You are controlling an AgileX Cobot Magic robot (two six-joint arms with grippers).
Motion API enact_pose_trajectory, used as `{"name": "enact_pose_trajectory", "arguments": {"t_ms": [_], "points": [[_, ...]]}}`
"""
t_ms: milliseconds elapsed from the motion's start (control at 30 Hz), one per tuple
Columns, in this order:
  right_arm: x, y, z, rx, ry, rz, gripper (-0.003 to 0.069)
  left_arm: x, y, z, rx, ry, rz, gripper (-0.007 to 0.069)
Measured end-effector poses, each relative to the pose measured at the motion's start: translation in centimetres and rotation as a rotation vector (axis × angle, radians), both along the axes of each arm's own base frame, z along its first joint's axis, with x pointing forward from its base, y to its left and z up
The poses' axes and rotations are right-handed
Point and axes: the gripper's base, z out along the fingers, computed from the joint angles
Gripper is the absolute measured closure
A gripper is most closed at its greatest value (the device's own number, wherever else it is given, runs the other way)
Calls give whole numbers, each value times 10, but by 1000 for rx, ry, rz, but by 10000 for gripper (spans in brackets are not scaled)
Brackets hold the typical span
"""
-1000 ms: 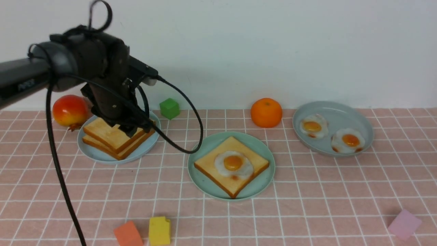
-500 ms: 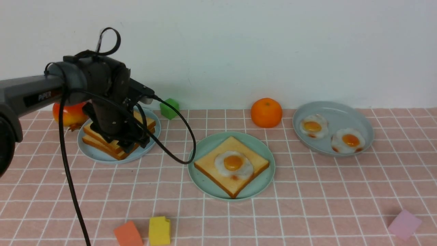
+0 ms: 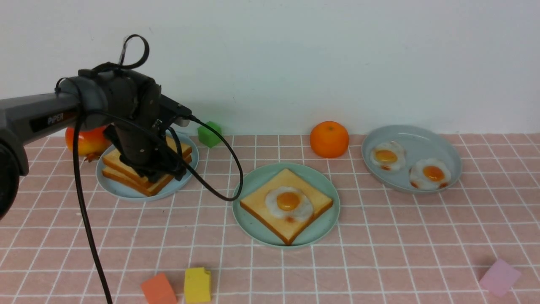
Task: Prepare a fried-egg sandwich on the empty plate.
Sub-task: Use the left arm to grab a slice of bread, then use the left arm to place a slice of bread on the fried egg in the middle
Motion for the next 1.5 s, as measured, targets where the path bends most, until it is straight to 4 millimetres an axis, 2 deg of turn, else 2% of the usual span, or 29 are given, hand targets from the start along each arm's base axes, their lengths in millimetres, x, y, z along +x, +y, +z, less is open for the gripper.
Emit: {"name": "enact_pose_trajectory", "arguments": {"t_ms": [133, 333, 467, 567, 667, 700, 767, 800, 967, 1067, 1167, 1500], "points": [[0, 0, 0, 1, 2, 2, 652, 0, -1, 0, -7, -1, 2, 607], [-1, 1, 0, 7, 12, 10, 652, -2, -2, 11, -46, -14, 16, 618], [-4, -5, 1, 25, 3, 11, 652, -14, -10, 53, -93, -84, 15, 618], [-8, -12, 2, 47, -9, 11, 652, -33, -33, 91, -135, -138, -18, 618], [-12, -19, 3, 68, -20, 11, 652, -53, -63, 107, -160, -127, -74, 618], [-14, -24, 4, 85, -29, 11, 652, -66, -87, 109, -170, -99, -118, 618], [-17, -29, 5, 102, -37, 11, 652, -80, -114, 107, -181, -57, -164, 618], [-20, -34, 5, 117, -46, 10, 652, -96, -142, 100, -180, -9, -217, 618], [-25, -44, 4, 142, -60, 10, 652, -121, -195, 73, -146, 27, -336, 618], [-24, -44, -2, 130, -55, 9, 652, -124, -210, 62, -127, 14, -375, 618], [-23, -40, -8, 108, -41, 10, 652, -122, -216, 51, -124, 5, -391, 618], [-22, -39, -11, 98, -33, 12, 652, -115, -218, 26, -78, 32, -392, 618]]}}
